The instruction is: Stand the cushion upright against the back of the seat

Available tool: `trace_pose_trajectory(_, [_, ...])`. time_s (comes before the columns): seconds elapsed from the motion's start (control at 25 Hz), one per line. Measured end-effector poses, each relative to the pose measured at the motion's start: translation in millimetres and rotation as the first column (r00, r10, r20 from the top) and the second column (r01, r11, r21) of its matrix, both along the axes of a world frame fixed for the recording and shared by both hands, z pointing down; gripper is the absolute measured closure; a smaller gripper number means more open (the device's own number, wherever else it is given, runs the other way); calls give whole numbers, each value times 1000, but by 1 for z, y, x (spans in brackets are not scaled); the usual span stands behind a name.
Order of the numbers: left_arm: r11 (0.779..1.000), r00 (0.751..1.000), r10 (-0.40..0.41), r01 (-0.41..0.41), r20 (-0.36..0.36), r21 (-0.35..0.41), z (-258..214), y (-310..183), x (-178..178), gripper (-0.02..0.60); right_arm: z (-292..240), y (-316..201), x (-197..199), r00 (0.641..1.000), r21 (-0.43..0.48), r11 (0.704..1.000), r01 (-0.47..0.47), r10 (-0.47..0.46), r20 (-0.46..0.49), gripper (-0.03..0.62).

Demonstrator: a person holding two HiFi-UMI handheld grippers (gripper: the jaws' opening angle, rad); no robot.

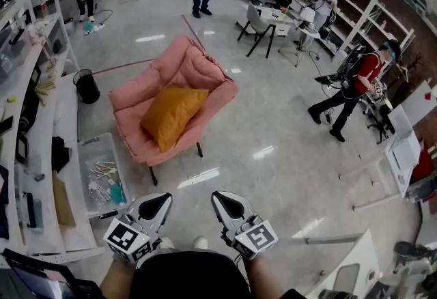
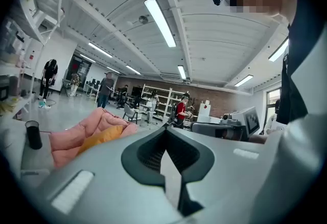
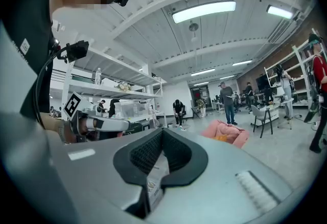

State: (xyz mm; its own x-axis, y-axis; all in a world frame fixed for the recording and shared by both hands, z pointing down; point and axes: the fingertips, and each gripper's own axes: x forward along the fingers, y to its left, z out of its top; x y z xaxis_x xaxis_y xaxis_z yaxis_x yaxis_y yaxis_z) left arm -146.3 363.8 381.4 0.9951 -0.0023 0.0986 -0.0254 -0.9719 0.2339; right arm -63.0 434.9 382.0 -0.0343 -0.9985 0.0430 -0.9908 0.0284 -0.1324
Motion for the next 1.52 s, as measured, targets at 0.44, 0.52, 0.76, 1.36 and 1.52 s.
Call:
trace_pose_trajectory(0.44, [1000, 1000, 4, -4, 3, 2, 3, -34, -53, 561, 21, -30, -54, 992, -46, 994, 96, -91, 92, 588])
trace_pose_trajectory(0.52, [999, 1000, 4, -4, 14, 35, 6, -37, -61, 561, 23, -35, -58, 994, -69, 995, 72, -66, 85, 588])
trace_pose_trajectory(0.76, [1000, 1000, -16, 17, -19, 24, 2, -51, -78, 565, 23, -47, -57, 992, -54, 998, 9, -2, 126, 588])
trace_pose_trajectory(1.36, [995, 997, -76, 76, -2, -67, 26, -107, -34, 563, 33, -98, 6, 972, 1, 1000, 7, -7, 235, 588])
trace_pose_trajectory(1.52, [992, 996, -90, 92, 19, -89, 40, -126, -4, 563, 41, -118, 39, 969, -3, 1000, 18, -17, 247, 588])
